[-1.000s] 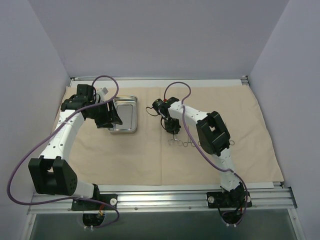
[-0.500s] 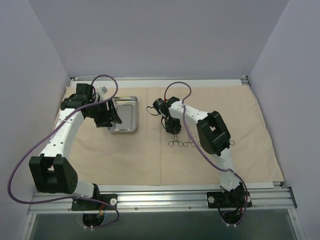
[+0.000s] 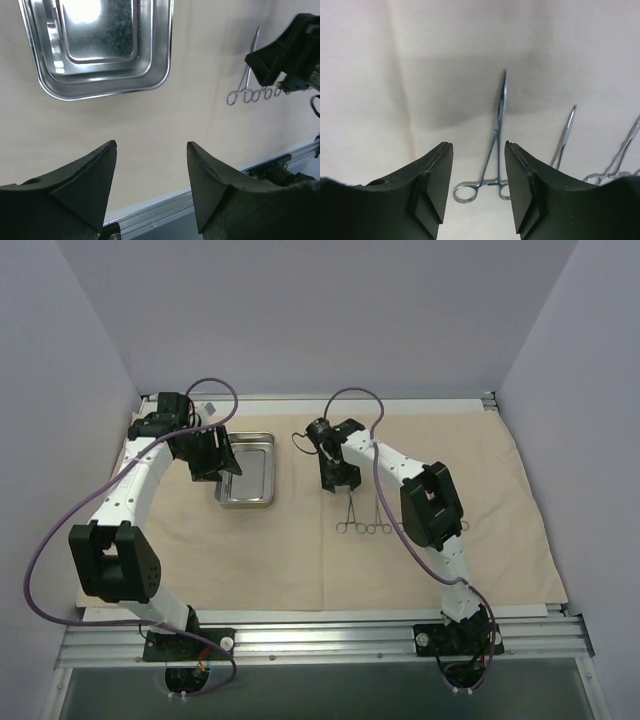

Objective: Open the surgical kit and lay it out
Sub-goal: Place the medical item in the surgical kit, then pick up the medical item from the container.

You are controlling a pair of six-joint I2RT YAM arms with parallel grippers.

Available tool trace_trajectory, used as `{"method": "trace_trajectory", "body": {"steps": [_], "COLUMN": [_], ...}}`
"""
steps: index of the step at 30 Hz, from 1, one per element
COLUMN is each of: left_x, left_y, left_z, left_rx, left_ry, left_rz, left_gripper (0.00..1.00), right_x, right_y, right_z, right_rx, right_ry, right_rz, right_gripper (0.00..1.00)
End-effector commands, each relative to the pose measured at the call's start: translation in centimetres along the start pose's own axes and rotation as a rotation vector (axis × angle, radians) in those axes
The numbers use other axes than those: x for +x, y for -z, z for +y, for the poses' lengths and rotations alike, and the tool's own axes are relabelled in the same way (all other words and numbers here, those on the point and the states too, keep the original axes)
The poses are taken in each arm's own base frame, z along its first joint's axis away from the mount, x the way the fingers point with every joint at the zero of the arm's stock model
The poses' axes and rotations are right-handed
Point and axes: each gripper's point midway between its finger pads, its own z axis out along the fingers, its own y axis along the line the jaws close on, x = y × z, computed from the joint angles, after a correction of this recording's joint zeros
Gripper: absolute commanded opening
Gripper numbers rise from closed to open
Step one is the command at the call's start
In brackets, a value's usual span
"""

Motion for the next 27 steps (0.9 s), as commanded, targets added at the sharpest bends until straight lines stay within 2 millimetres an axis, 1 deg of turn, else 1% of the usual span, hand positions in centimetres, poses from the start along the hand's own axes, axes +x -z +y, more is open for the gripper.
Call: {"method": "trace_trajectory", "body": {"steps": [1,2,3,4,5,6,7,8,9,10,11,13,14,15,16,17,18,19,20,21,22,25,27], "left_x": [-2.6,-2.8,-3.0,-3.8,-3.8,-3.8,-4.5,-4.4,-4.4,-4.5,-5.0,-5.1,-5.2,-5.5,-5.4,-5.1,-5.7,-5.6,-5.5,-5.9,-5.7,-6.3,-6.2], "left_y": [-0.2,-1.1,-1.5,-1.6,-2.7,-3.4,-3.7,-5.0,-5.7,-6.4,-7.3,-8.5,-9.4,-9.6,-10.2,-11.1,-11.2,-11.5,-12.2,-12.5,-12.8,-12.7,-12.7], "left_z": [1.0,1.5,1.7,2.0,2.7,2.8,2.8,3.9,3.7,3.9,4.7,4.6,4.8,5.4,5.2,5.8,6.1,6.1,6.4,6.3,7.1,7.3,7.8], "left_rx": [-0.065,-0.083,-0.095,-0.126,-0.153,-0.174,-0.19,-0.241,-0.263,-0.288,-0.351,-0.405,-0.435,-0.489,-0.516,-0.551,-0.596,-0.616,-0.636,-0.642,-0.684,-0.717,-0.734], "left_ry": [-0.023,-0.019,-0.021,-0.031,-0.03,-0.038,-0.047,-0.04,-0.059,-0.069,-0.074,-0.097,-0.09,-0.097,-0.112,-0.112,-0.121,-0.13,-0.132,-0.138,-0.148,-0.153,-0.16], "left_rz": [-0.039,-0.017,-0.013,-0.028,-0.001,0.012,0.006,0.043,0.054,0.065,0.08,0.097,0.121,0.118,0.122,0.143,0.121,0.123,0.134,0.121,0.138,0.125,0.142], "left_gripper": [0.66,0.65,0.65,0.63,0.61,0.6,0.55,0.53,0.52,0.52,0.52,0.51,0.51,0.51,0.51,0.52,0.52,0.51,0.52,0.52,0.52,0.54,0.54], "right_x": [-5.6,-6.2,-6.7,-7.3,-7.6,-7.6,-8.1,-7.6,-7.5,-8.0,-7.3,-7.6,-7.6,-7.5,-7.6,-7.8,-7.7,-7.7,-7.7,-7.8,-7.7,-7.5,-7.4], "right_y": [8.3,9.0,9.6,10.8,11.2,11.4,12.0,11.5,11.4,11.5,10.8,10.7,10.5,10.3,10.3,10.1,9.8,9.8,9.7,9.6,9.5,9.0,8.7], "right_z": [0.1,-0.1,-0.4,-0.7,-0.9,-1.1,-1.4,-1.8,-2.1,-2.9,-3.0,-3.5,-3.8,-4.0,-4.3,-4.8,-5.1,-5.3,-5.7,-6.3,-6.8,-8.0,-8.8], "right_rx": [-0.124,-0.133,-0.139,-0.159,-0.169,-0.181,-0.216,-0.22,-0.233,-0.247,-0.261,-0.282,-0.298,-0.301,-0.3,-0.297,-0.298,-0.304,-0.304,-0.302,-0.3,-0.297,-0.3], "right_ry": [-0.002,0.004,0.006,0.021,0.025,0.029,0.025,0.025,0.02,-0.004,-0.005,-0.022,-0.03,-0.031,-0.037,-0.047,-0.052,-0.055,-0.06,-0.066,-0.071,-0.09,-0.107], "right_rz": [-0.194,-0.213,-0.23,-0.255,-0.266,-0.265,-0.28,-0.262,-0.254,-0.264,-0.236,-0.24,-0.23,-0.224,-0.226,-0.225,-0.216,-0.215,-0.214,-0.215,-0.213,-0.202,-0.194], "right_gripper": [0.47,0.48,0.49,0.49,0.49,0.49,0.49,0.48,0.48,0.48,0.47,0.47,0.47,0.47,0.47,0.47,0.47,0.47,0.47,0.47,0.47,0.47,0.47]}}
